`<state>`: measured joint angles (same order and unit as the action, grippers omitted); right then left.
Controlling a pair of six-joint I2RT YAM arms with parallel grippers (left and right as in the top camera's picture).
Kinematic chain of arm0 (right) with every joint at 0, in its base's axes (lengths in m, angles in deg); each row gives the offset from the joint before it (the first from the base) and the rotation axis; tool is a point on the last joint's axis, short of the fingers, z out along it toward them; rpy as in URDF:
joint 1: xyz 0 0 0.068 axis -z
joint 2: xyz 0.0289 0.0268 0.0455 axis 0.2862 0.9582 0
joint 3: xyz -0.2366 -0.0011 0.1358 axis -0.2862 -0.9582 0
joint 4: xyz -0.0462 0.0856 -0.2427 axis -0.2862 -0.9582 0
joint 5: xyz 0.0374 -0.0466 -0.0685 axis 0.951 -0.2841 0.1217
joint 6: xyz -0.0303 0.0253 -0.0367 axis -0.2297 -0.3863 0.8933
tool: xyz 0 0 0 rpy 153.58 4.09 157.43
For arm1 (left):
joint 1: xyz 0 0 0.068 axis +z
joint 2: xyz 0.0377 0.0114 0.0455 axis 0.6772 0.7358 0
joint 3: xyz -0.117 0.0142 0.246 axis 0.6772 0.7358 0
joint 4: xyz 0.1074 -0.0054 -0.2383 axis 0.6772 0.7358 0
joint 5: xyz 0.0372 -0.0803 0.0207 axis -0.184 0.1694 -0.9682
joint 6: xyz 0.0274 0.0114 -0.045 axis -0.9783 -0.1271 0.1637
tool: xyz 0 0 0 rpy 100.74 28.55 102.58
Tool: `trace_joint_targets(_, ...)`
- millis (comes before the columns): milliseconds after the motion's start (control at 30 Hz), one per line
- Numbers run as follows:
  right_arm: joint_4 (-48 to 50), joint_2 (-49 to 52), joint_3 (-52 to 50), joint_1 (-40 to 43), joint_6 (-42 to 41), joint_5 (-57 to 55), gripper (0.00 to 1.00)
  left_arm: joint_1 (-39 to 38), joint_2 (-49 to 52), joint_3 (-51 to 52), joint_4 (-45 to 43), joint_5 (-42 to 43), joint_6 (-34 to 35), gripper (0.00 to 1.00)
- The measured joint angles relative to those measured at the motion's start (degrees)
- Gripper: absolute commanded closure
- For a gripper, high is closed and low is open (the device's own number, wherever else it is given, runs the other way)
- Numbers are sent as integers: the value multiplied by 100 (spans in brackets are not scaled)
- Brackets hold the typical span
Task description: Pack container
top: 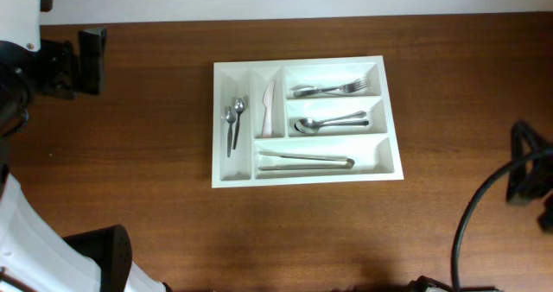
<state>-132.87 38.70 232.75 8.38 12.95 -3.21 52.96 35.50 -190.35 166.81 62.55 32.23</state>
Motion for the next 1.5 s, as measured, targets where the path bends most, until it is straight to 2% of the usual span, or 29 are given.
trace_joint_targets(333, -39, -70, -48, -2, 96, -254, 1, 0, 0, -2, 0, 0, 0, 1)
trace_joint_targets(500, 511, -542, -852, -131, 337, -328, 1, 0, 0, -2, 0, 0, 0, 1)
trace_joint_targets(733, 2190, -2275, -3735, -837, 466, -348, 1, 0, 0, -2, 0, 2, 2, 1)
trace_joint_targets(967, 4063, -4216, -7722, -1300, 481, -352, 2, 0, 0, -2, 2, 0, 2, 1)
trace_joint_targets(1100, 4474, -5184, -9803, -1414, 483, -352, 1, 0, 0, -2, 0, 0, 2, 1)
trace_joint_targets(1300, 4988, -6116, -11757, -1436, 483, -262, 2, 0, 0, -2, 0, 0, 2, 1)
trace_joint_targets(1500, 5228, -6577, -12550, -1700, 481, -179, 2, 0, 0, -2, 2, 0, 2, 1)
